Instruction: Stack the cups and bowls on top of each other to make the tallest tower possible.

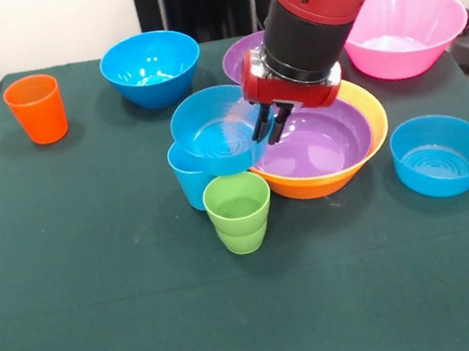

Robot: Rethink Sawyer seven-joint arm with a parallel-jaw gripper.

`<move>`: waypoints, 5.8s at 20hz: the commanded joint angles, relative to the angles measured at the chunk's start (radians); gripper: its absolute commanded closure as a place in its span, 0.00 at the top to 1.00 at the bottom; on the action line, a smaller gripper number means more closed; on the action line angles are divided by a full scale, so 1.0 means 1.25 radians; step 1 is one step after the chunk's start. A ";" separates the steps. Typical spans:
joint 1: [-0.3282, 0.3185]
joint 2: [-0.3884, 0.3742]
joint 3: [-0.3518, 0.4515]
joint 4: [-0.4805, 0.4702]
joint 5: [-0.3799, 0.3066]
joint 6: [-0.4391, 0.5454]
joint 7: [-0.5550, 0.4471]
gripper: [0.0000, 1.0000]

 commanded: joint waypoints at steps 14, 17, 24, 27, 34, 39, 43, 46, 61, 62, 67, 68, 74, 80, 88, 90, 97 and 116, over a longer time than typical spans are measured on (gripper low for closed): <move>0.004 0.026 0.093 -0.051 -0.047 -0.061 -0.040 0.00; 0.004 0.026 0.095 -0.051 -0.047 -0.063 -0.043 0.00; 0.005 0.028 0.091 -0.051 -0.048 -0.059 -0.049 0.00; 0.005 0.032 0.091 -0.055 -0.047 -0.051 -0.049 0.00; 0.005 0.039 0.091 -0.063 -0.045 -0.036 -0.052 0.00; 0.003 0.040 0.094 -0.066 -0.041 -0.006 -0.063 0.00; 0.005 0.043 0.092 -0.070 -0.042 0.000 -0.064 0.00; 0.005 0.041 0.092 -0.066 -0.044 -0.006 -0.064 0.00; 0.007 0.044 0.091 -0.071 -0.035 0.022 -0.062 0.00; 0.007 0.044 0.091 -0.072 -0.035 0.026 -0.063 0.00; 0.005 0.043 0.095 -0.071 -0.030 0.028 -0.063 1.00; 0.006 0.044 0.095 -0.072 -0.030 0.033 -0.064 1.00; 0.007 0.044 0.095 -0.073 -0.029 0.049 -0.069 1.00; 0.009 0.038 0.092 -0.083 -0.026 0.077 -0.073 1.00; 0.013 0.020 0.089 -0.074 -0.027 0.091 -0.071 1.00; 0.014 0.021 0.088 -0.076 -0.027 0.096 -0.071 1.00; 0.021 0.009 0.086 -0.074 -0.027 0.086 -0.063 1.00; 0.051 -0.018 0.059 -0.091 -0.040 0.169 -0.060 1.00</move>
